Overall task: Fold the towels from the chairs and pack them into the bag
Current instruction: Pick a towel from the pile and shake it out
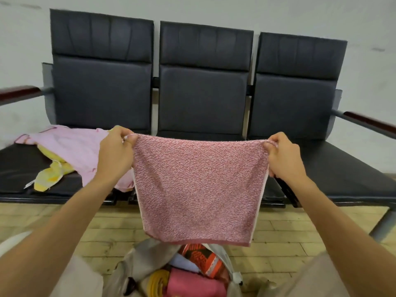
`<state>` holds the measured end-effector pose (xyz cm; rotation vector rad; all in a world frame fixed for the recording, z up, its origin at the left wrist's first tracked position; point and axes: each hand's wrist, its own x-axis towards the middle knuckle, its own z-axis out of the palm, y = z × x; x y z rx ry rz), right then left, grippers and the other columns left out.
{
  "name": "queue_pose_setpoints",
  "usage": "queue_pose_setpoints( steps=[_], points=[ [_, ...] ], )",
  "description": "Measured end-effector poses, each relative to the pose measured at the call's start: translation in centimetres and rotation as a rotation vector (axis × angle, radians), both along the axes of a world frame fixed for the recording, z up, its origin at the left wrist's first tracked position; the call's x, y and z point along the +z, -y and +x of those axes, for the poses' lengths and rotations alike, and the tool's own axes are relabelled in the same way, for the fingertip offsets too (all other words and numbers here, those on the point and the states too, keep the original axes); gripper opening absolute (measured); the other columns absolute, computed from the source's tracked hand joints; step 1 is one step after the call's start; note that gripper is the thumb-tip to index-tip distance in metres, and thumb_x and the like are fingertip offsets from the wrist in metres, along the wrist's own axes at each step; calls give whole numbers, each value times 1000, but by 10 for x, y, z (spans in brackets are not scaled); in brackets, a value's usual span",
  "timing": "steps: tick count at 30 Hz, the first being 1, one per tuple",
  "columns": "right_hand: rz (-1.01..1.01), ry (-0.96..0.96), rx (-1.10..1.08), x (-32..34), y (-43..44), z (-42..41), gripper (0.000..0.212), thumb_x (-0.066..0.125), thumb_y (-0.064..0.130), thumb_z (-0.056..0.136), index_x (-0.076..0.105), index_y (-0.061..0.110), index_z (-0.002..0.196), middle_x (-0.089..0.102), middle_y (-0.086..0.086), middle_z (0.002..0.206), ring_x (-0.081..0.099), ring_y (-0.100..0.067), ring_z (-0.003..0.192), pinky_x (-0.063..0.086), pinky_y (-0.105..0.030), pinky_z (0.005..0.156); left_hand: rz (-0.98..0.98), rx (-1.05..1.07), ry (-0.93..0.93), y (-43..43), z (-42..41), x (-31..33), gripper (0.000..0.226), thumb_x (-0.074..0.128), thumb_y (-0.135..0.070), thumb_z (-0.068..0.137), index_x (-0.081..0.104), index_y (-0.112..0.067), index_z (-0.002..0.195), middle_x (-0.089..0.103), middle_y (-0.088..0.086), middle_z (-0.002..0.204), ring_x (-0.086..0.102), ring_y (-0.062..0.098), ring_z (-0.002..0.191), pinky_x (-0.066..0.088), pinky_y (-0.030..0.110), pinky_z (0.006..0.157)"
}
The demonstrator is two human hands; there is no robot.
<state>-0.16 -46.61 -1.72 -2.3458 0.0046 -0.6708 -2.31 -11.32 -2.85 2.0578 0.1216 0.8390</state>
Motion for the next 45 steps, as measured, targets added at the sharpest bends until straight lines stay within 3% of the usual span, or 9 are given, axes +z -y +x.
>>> queue_pose_setpoints(
  steps=[4, 8, 12, 16, 19, 22, 32, 39, 45],
  points=[
    [-111, -102, 41, 15, 1, 28, 18, 41, 13, 103, 59, 12, 103, 63, -7, 78, 59, -13, 44, 43, -9, 41, -180, -166, -251, 3, 34, 11, 14, 38, -18, 104, 45, -9, 111, 60, 17, 90, 67, 23, 47, 54, 27, 40],
    [-18, -381, 112, 5, -1, 67, 25, 38, 8, 101, 62, 6, 108, 69, -20, 86, 72, -28, 58, 62, -39, 66, -290, -320, -500, -3, 76, 6, 23, 41, -17, 103, 50, -1, 118, 63, 20, 108, 73, 30, 75, 60, 29, 58],
    [23, -527, 136, -11, -6, 100, 22, 41, 8, 101, 62, 5, 109, 68, -19, 101, 74, -28, 75, 61, -41, 77, -378, -380, -560, 2, 111, -15, 14, 42, -9, 101, 53, -2, 108, 63, 19, 109, 68, 25, 91, 58, 28, 73],
    [-45, -362, 258, -20, -9, 123, 20, 46, 10, 100, 65, 11, 94, 71, -8, 100, 70, -17, 84, 57, -25, 80, -410, -392, -378, 8, 139, -30, 23, 49, -3, 92, 46, -11, 70, 47, 9, 76, 46, 21, 72, 35, 27, 63],
    [-23, 62, 173, -19, -17, 126, 18, 48, 14, 101, 66, 13, 102, 64, 3, 94, 57, -1, 78, 40, -3, 65, -442, -308, -185, 12, 145, -30, 21, 46, -4, 95, 48, -15, 78, 61, 5, 104, 59, 24, 95, 49, 38, 87],
    [15, 119, 187, -27, -19, 121, 21, 48, 19, 101, 67, 12, 108, 63, 5, 96, 56, -4, 82, 39, -9, 66, -264, -360, -199, 16, 125, -33, 24, 40, 0, 96, 44, -17, 79, 66, -6, 91, 65, 16, 90, 56, 39, 85],
    [-638, -621, 439, -81, -5, 73, 29, 56, 26, 98, 64, 18, 124, 61, 1, 129, 53, -19, 122, 40, -27, 98, 600, -616, -637, -20, 75, -94, 14, 39, -16, 101, 36, -25, 90, 56, 20, 91, 45, 19, 72, 45, 47, 74],
    [-596, -610, 335, -112, -6, 95, 40, 51, 21, 100, 52, 24, 139, 53, -9, 140, 53, -27, 123, 41, -31, 100, 589, -644, -586, -20, 88, -113, 33, 53, -16, 97, 44, -31, 125, 58, -16, 114, 58, 1, 103, 46, 16, 87],
    [-460, -404, 278, -129, 0, 111, 28, 49, 14, 100, 67, 14, 121, 68, -14, 118, 61, -33, 107, 44, -32, 92, 373, -520, -360, -17, 102, -118, 26, 55, -10, 96, 60, -35, 95, 63, -15, 93, 59, -6, 85, 41, 5, 70]
  ],
)
